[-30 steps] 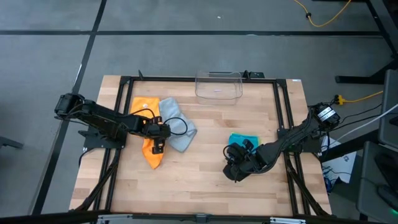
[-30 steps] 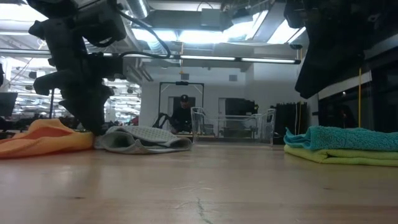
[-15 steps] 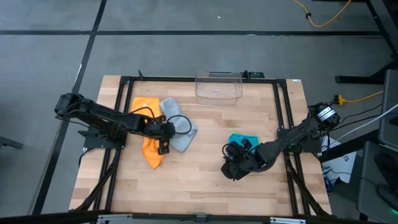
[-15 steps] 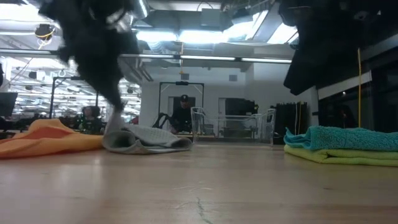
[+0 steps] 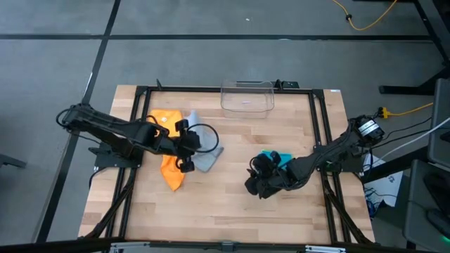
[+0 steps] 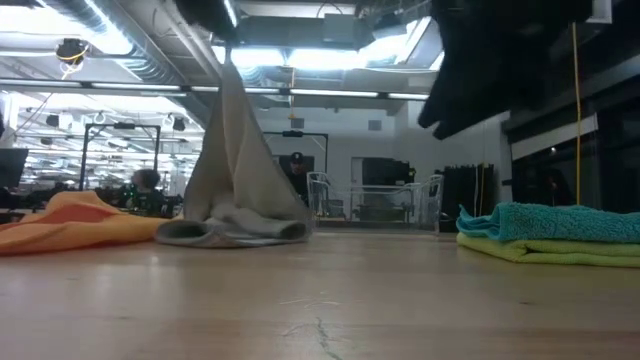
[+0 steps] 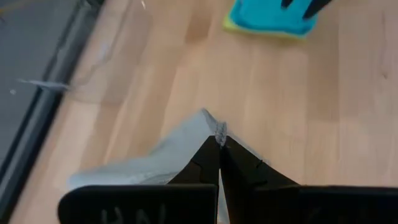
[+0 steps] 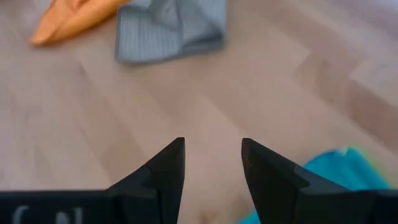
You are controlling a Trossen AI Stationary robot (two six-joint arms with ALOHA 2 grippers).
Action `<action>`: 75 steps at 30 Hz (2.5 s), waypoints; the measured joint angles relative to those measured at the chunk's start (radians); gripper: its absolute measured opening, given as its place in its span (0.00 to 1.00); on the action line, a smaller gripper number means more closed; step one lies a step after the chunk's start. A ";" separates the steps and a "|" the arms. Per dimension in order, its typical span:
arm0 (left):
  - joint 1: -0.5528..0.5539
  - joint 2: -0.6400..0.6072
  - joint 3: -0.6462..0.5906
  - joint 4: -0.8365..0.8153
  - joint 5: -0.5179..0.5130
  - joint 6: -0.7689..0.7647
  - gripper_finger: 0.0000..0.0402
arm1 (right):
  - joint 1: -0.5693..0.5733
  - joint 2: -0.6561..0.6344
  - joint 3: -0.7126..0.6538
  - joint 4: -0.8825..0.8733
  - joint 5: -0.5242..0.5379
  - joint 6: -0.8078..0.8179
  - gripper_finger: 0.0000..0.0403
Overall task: Fold microfiber towels
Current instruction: Fold the gray microfiber towel
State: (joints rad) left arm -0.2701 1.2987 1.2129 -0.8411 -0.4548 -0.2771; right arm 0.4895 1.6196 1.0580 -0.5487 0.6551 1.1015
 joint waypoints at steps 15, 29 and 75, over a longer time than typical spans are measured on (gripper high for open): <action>-0.037 0.000 0.115 -0.019 -0.169 0.103 0.00 | -0.100 0.179 0.000 0.518 -0.078 -0.510 0.40; -0.012 0.001 0.116 0.081 -0.296 0.237 0.00 | -0.176 0.366 0.000 0.812 -0.003 -0.430 0.40; -0.287 0.006 -0.196 0.301 0.521 0.058 0.00 | -0.198 0.037 0.000 0.420 -0.109 -0.561 0.40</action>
State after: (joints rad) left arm -0.5574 1.3049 1.0173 -0.5404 0.0666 -0.2192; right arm 0.2911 1.6566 1.0584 -0.1291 0.5460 0.5402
